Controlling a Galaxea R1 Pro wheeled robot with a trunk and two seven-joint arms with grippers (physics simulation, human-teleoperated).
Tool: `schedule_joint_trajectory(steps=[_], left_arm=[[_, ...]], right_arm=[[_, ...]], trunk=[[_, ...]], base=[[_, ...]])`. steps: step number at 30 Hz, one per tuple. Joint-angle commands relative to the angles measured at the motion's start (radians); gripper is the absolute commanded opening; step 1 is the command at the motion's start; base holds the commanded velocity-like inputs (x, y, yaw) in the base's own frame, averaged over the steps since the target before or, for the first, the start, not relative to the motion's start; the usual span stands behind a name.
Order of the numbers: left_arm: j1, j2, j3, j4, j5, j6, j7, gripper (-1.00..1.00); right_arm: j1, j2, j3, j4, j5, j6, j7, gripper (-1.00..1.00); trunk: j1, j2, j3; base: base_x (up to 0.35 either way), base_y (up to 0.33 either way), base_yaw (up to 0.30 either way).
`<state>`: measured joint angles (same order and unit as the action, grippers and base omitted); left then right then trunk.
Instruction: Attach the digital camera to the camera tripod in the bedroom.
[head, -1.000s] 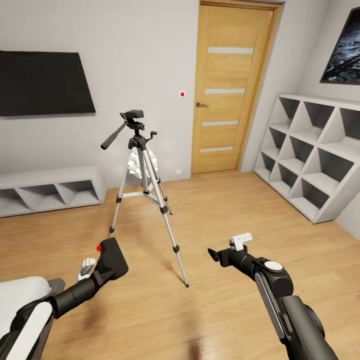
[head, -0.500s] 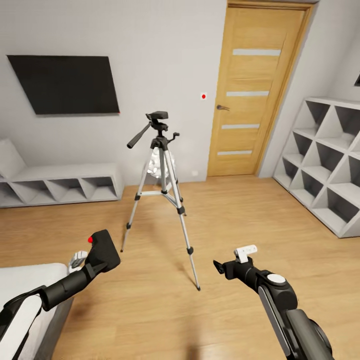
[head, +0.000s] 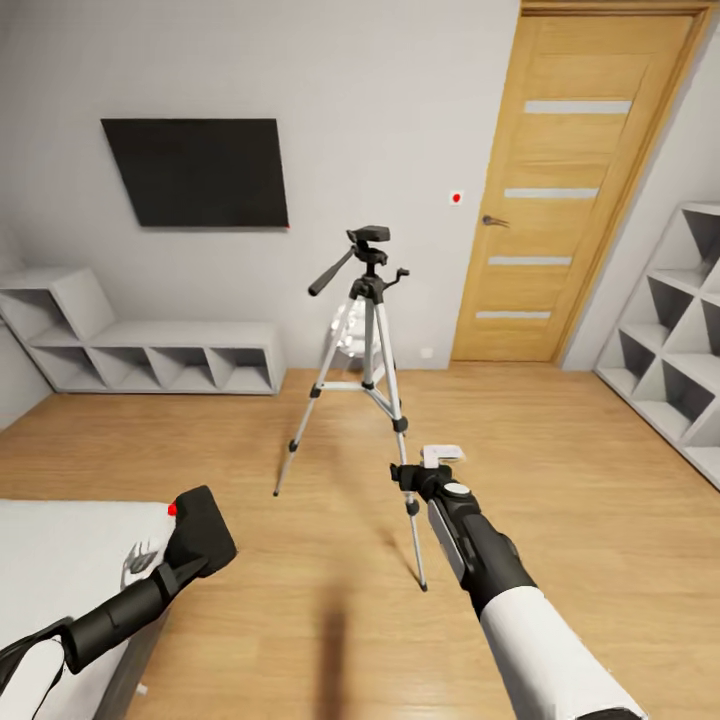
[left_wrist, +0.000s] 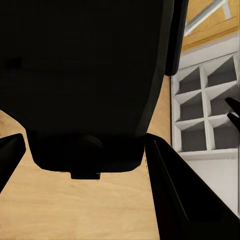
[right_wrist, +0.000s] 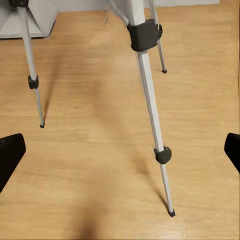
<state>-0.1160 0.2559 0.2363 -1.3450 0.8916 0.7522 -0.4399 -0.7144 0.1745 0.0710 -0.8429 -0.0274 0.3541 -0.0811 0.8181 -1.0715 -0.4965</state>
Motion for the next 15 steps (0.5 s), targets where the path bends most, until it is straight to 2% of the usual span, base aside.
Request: schedule_joint_trajectory(steps=[1,6,9,15], left_arm=[[0.005,-0.007,0.007,0.001,0.004,0.005,-0.007,-1.00],[0.013,-0.021,0.017,0.002,0.003,0.002,-0.015,-1.00],[0.014,-0.023,0.019,0.003,0.003,0.001,-0.015,-1.00],[0.015,-0.024,0.020,0.003,0.003,0.001,-0.016,-1.00]], right_arm=[[-0.020,0.000,0.003,0.034,-0.010,-0.027,-0.022,1.00],[-0.048,0.000,0.005,0.084,-0.021,-0.093,-0.076,1.00],[-0.051,0.000,0.012,0.093,-0.024,-0.170,-0.102,1.00],[-0.053,0.000,0.024,0.097,-0.025,-0.215,-0.113,1.00]], trunk=[[0.000,-0.001,0.000],[0.000,-0.001,0.002],[0.000,-0.001,0.004],[0.000,-0.001,0.007]], base=[[0.000,0.000,0.267],[0.000,0.000,0.270],[0.000,0.000,0.272],[0.000,0.000,0.273]])
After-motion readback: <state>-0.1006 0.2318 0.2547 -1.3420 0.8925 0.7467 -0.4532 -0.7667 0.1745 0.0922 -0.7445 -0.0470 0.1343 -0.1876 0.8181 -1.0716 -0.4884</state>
